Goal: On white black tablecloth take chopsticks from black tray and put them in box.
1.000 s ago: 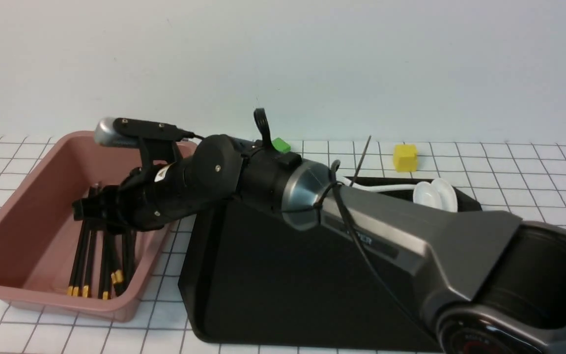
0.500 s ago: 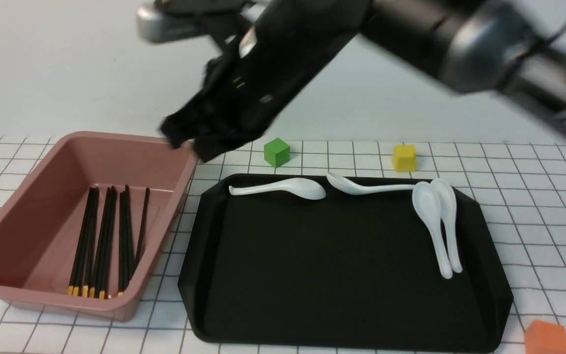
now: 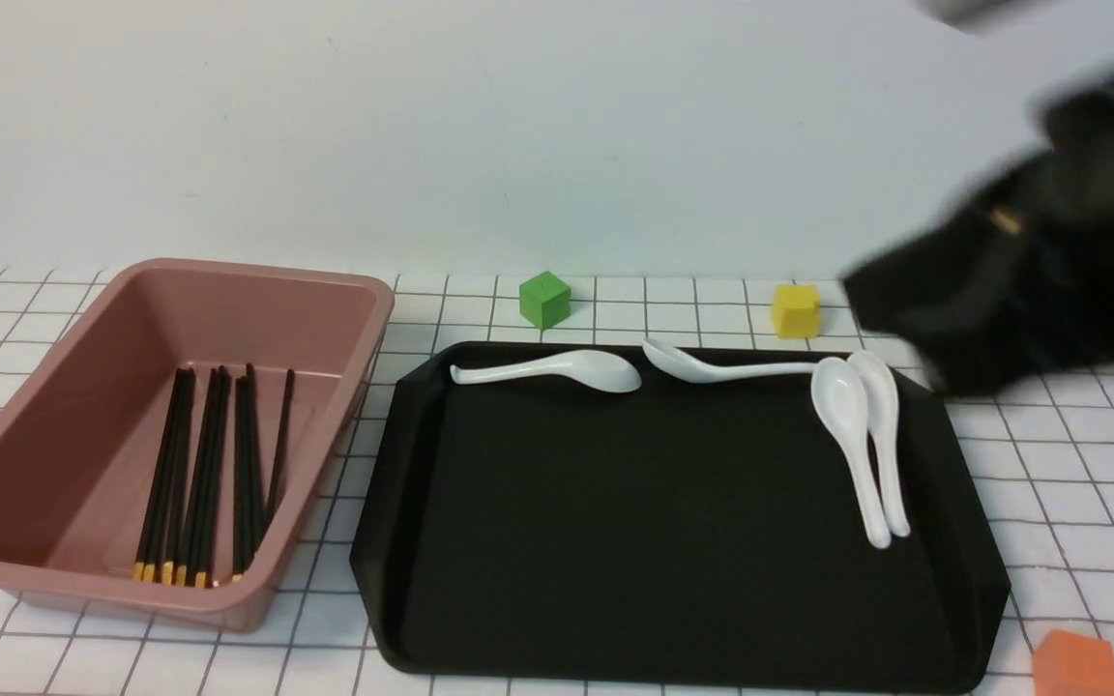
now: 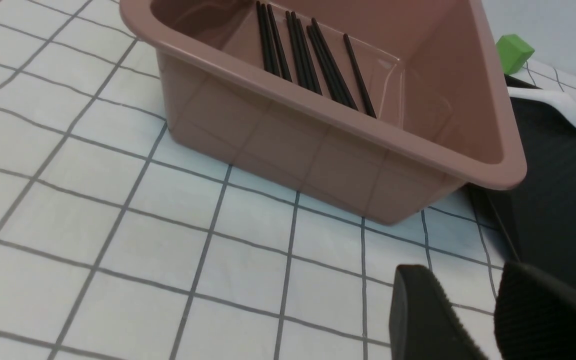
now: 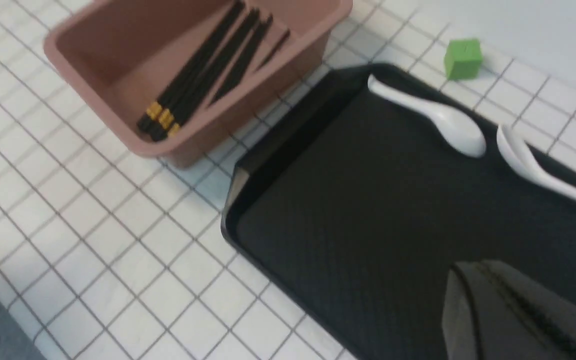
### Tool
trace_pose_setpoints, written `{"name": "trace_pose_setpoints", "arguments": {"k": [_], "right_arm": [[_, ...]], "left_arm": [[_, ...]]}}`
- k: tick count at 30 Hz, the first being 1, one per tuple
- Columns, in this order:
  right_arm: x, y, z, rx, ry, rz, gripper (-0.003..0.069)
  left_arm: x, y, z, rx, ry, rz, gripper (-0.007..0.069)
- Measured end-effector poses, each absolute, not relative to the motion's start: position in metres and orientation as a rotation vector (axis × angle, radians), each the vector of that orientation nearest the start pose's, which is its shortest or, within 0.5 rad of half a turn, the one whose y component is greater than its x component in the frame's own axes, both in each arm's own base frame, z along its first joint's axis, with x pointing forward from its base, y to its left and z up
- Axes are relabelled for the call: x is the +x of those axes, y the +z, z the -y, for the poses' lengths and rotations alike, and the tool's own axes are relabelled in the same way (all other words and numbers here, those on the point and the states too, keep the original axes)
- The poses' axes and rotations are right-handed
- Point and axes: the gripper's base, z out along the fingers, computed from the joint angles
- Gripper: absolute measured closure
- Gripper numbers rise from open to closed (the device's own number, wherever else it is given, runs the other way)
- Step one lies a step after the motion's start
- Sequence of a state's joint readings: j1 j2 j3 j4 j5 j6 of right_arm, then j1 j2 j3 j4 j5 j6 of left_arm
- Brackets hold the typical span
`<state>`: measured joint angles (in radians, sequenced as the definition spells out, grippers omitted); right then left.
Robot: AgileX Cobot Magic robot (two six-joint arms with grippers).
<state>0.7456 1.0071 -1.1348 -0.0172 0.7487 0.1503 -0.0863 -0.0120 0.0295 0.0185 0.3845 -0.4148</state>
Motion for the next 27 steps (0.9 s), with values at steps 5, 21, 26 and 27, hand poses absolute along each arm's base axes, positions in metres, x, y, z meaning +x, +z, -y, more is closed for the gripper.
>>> {"name": "trace_pose_setpoints", "arguments": {"k": [5, 21, 26, 27], "right_arm": [[0.11, 0.331, -0.1, -0.562, 0.607, -1.807, 0.0664], [0.094, 0.289, -0.086, -0.567, 0.6, -1.845, 0.0655], [0.092, 0.284, -0.085, -0.584, 0.58, -1.903, 0.0654], [0.092, 0.283, -0.084, -0.586, 0.577, -1.911, 0.0652]], "left_arm": [[0.052, 0.169, 0.004, -0.299, -0.324, -1.875, 0.0386], [0.052, 0.169, 0.004, -0.299, -0.324, -1.875, 0.0386], [0.052, 0.169, 0.004, -0.299, -0.324, -1.875, 0.0386], [0.052, 0.169, 0.004, -0.299, -0.324, -1.875, 0.0386]]}}
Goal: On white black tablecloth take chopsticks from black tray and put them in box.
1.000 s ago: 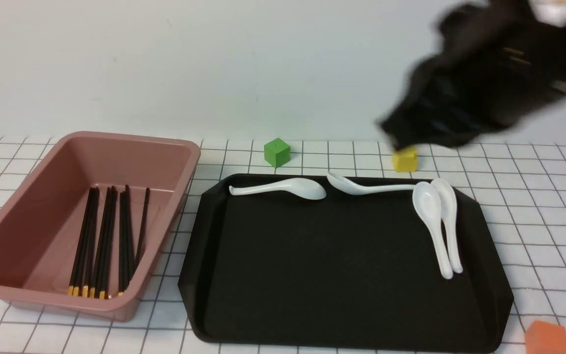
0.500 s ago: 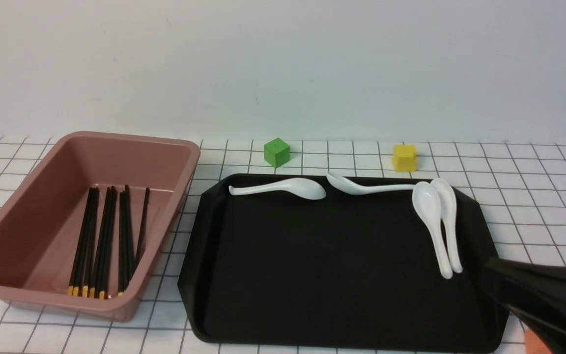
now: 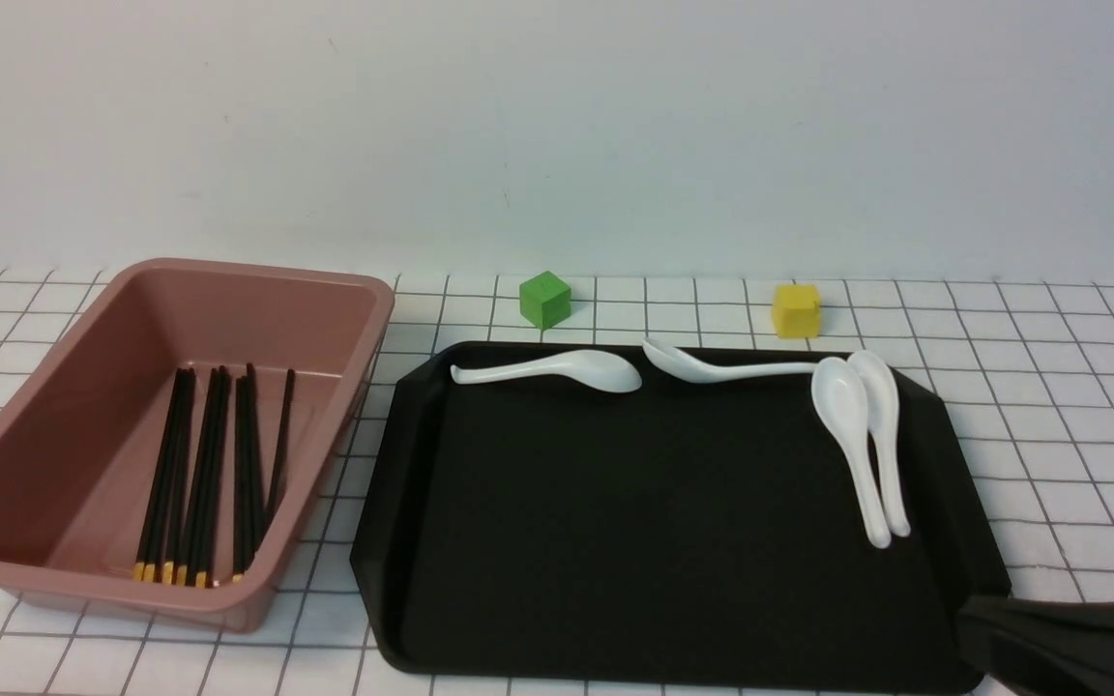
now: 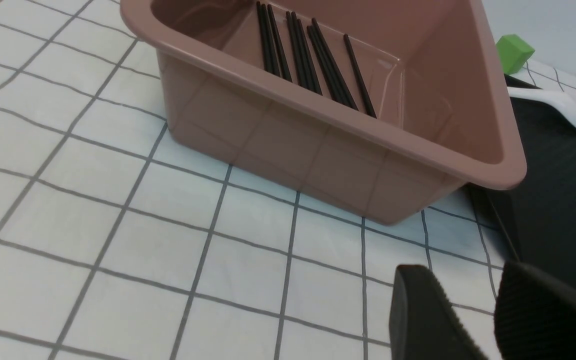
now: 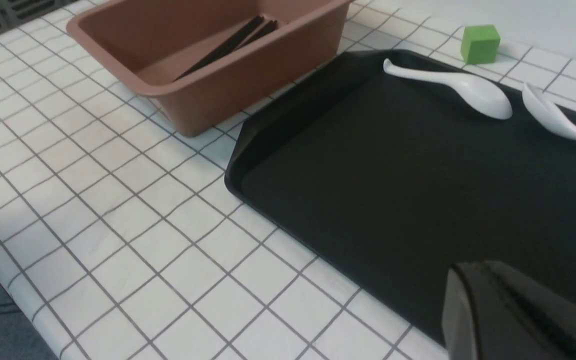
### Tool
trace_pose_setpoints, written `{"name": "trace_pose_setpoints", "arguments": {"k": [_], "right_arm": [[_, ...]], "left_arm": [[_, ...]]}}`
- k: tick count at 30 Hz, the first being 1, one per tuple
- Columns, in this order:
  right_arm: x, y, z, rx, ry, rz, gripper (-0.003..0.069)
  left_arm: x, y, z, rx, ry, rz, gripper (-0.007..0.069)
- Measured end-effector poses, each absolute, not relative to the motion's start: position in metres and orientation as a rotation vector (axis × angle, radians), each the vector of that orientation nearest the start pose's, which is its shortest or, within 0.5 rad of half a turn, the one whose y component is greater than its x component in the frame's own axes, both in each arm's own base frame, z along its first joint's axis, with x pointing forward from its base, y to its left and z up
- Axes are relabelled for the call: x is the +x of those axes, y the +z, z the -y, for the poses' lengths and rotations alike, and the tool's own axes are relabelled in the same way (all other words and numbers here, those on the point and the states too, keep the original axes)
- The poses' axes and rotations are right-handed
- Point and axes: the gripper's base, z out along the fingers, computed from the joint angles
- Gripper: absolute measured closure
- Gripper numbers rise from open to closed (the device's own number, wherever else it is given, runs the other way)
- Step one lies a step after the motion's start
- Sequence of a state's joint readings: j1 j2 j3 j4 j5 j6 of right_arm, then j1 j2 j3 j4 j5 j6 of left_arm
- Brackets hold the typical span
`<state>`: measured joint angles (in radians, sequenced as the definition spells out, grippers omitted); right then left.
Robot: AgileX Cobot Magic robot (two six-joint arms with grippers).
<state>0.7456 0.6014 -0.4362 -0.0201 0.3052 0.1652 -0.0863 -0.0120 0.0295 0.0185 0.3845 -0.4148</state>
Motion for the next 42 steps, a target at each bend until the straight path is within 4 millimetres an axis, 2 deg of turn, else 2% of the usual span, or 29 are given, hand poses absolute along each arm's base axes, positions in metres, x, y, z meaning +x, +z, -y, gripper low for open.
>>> {"name": "trace_pose_setpoints", "arguments": {"k": [7, 12, 15, 16, 19, 25, 28, 31, 37, 42], "right_arm": [[0.092, 0.281, -0.084, -0.591, 0.57, -1.928, 0.0646], [0.087, 0.276, -0.079, -0.559, 0.602, -1.834, 0.0641], [0.08, 0.262, -0.063, -0.471, 0.578, -1.767, 0.0637], [0.079, 0.263, -0.062, -0.463, 0.575, -1.759, 0.0637], [0.073, 0.241, -0.039, -0.308, 0.466, -1.744, 0.0633], [0.06, 0.205, -0.014, -0.07, 0.282, -1.681, 0.0625], [0.057, 0.192, -0.008, 0.004, 0.217, -1.67, 0.0623], [0.056, 0.189, -0.004, 0.057, 0.168, -1.682, 0.062], [0.053, 0.175, -0.003, 0.074, 0.142, -1.833, 0.061], [0.053, 0.175, -0.003, 0.079, 0.144, -1.861, 0.0604]], "left_arm": [[0.052, 0.169, 0.004, -0.299, -0.324, -1.875, 0.0386], [0.052, 0.169, 0.004, -0.299, -0.324, -1.875, 0.0386], [0.052, 0.169, 0.004, -0.299, -0.324, -1.875, 0.0386], [0.052, 0.169, 0.004, -0.299, -0.324, -1.875, 0.0386], [0.052, 0.169, 0.004, -0.299, -0.324, -1.875, 0.0386], [0.052, 0.169, 0.004, -0.299, -0.324, -1.875, 0.0386], [0.052, 0.169, 0.004, -0.299, -0.324, -1.875, 0.0386], [0.052, 0.169, 0.004, -0.299, -0.324, -1.875, 0.0386], [0.052, 0.169, 0.004, -0.299, -0.324, -1.875, 0.0386], [0.052, 0.169, 0.004, -0.299, -0.324, -1.875, 0.0386]]}}
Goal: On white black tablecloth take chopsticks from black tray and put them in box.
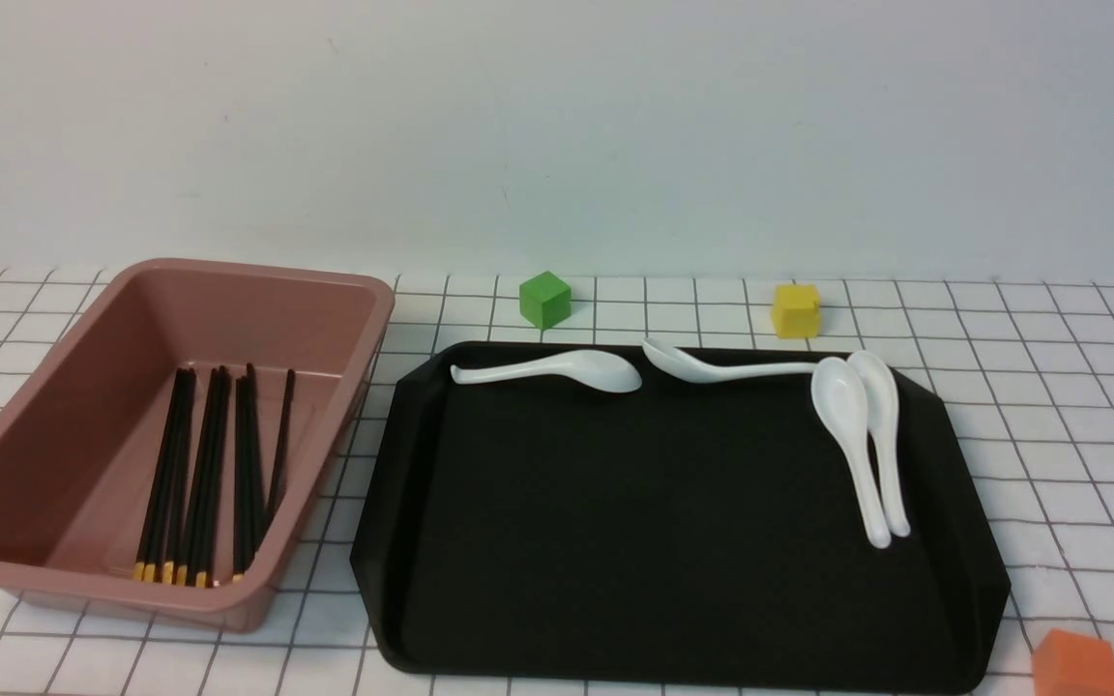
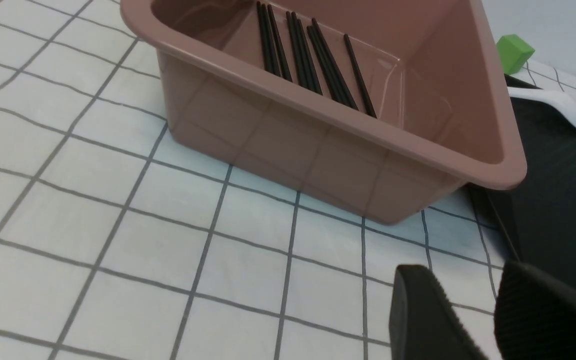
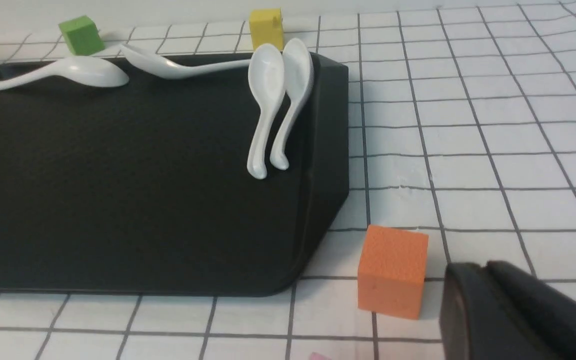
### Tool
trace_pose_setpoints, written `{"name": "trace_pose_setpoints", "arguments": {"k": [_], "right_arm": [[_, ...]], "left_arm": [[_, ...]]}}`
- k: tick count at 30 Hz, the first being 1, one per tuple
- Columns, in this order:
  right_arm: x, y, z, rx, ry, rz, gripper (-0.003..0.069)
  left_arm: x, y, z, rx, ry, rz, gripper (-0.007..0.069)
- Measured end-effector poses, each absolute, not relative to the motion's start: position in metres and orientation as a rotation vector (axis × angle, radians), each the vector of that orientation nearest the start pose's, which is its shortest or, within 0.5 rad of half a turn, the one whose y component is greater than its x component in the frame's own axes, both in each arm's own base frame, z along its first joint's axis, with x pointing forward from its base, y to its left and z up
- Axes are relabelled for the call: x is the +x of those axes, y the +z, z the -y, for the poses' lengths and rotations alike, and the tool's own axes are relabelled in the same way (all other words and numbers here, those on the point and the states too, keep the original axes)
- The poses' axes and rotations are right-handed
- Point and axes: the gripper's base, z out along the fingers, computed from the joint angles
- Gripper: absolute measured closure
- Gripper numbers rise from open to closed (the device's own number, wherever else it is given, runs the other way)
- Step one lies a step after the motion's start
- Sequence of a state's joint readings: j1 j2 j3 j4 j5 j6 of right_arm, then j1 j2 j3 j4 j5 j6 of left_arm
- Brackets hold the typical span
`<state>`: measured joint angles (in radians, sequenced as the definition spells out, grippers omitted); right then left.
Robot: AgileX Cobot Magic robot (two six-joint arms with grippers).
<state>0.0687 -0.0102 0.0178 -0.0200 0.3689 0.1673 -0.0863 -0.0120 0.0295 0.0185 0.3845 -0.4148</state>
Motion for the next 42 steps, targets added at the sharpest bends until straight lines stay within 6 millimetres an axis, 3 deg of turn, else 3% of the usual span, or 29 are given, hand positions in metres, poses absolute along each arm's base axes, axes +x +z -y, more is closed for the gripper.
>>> {"name": "trace_pose_setpoints", "arguments": {"k": [42], "right_arm": [[0.0525, 0.1744, -0.003, 0.079, 0.144, -1.862, 0.0554]], "left_arm": [[0.0521, 0.1694, 0.0039, -0.299, -0.324, -1.875, 0.0386]]}}
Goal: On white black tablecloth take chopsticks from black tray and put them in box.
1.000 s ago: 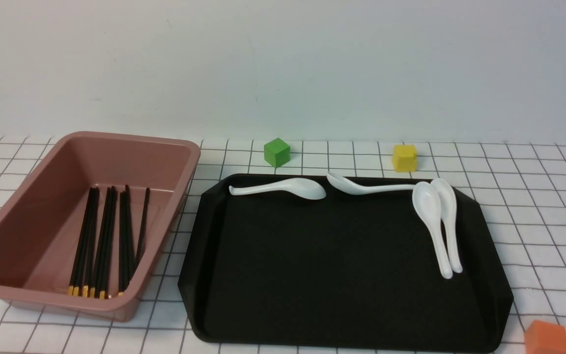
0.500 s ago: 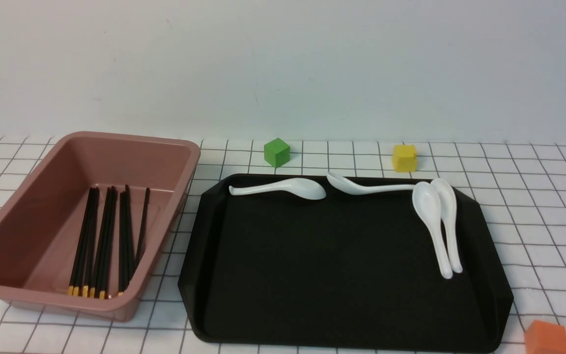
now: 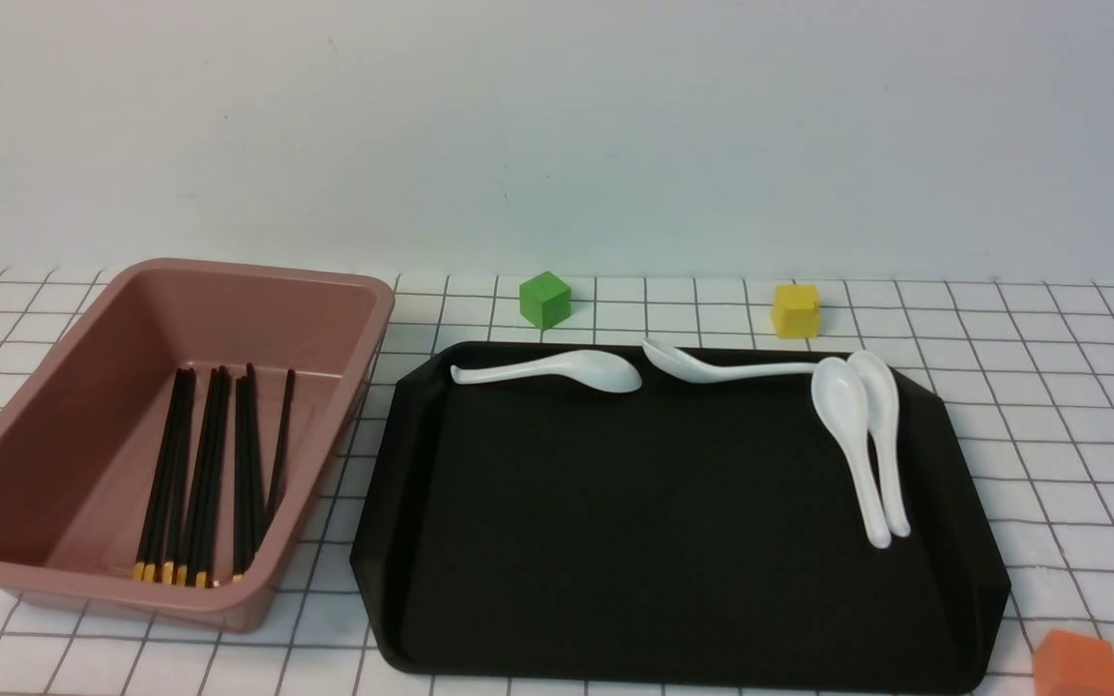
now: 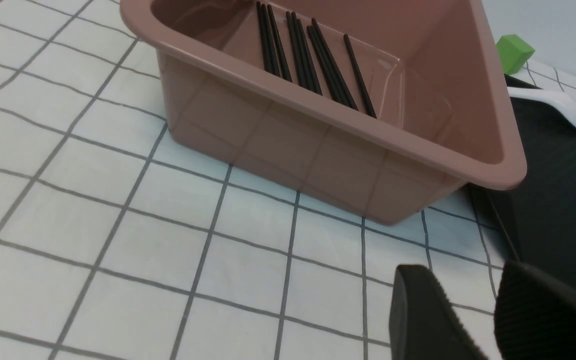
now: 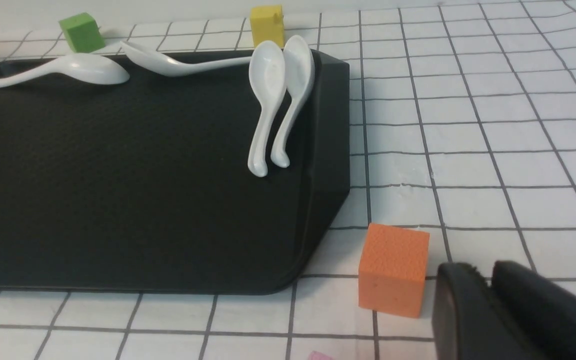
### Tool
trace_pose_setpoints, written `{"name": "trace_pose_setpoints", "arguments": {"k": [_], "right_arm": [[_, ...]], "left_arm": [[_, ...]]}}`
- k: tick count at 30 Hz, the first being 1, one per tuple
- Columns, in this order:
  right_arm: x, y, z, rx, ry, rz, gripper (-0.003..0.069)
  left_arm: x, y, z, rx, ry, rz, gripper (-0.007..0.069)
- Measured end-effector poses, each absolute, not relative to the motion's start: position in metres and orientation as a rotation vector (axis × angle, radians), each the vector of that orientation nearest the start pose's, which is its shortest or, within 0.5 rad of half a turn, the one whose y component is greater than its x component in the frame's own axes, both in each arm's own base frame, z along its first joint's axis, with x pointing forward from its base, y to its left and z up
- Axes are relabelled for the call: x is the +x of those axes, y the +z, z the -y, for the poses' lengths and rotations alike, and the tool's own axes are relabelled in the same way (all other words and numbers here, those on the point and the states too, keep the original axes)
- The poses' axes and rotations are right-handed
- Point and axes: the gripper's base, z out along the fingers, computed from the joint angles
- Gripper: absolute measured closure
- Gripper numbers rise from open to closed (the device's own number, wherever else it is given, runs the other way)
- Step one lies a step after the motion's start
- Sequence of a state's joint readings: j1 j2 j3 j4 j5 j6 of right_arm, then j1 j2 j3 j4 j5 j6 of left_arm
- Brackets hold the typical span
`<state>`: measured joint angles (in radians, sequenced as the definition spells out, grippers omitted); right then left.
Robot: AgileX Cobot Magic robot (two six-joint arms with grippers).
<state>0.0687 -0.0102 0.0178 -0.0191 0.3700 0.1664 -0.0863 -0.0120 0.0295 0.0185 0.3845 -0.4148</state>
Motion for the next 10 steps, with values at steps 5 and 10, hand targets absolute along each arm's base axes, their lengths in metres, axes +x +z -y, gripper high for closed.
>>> {"name": "trace_pose_setpoints", "arguments": {"k": [5, 10], "right_arm": [[0.0525, 0.1744, -0.0029, 0.079, 0.143, -1.862, 0.0549], [0.0525, 0.1744, -0.003, 0.079, 0.144, -1.862, 0.0541]], "left_arm": [[0.0521, 0.1694, 0.0039, -0.299, -0.324, -1.875, 0.0386], [0.0521, 0.1694, 0.0039, -0.299, -0.324, -1.875, 0.0386]]}}
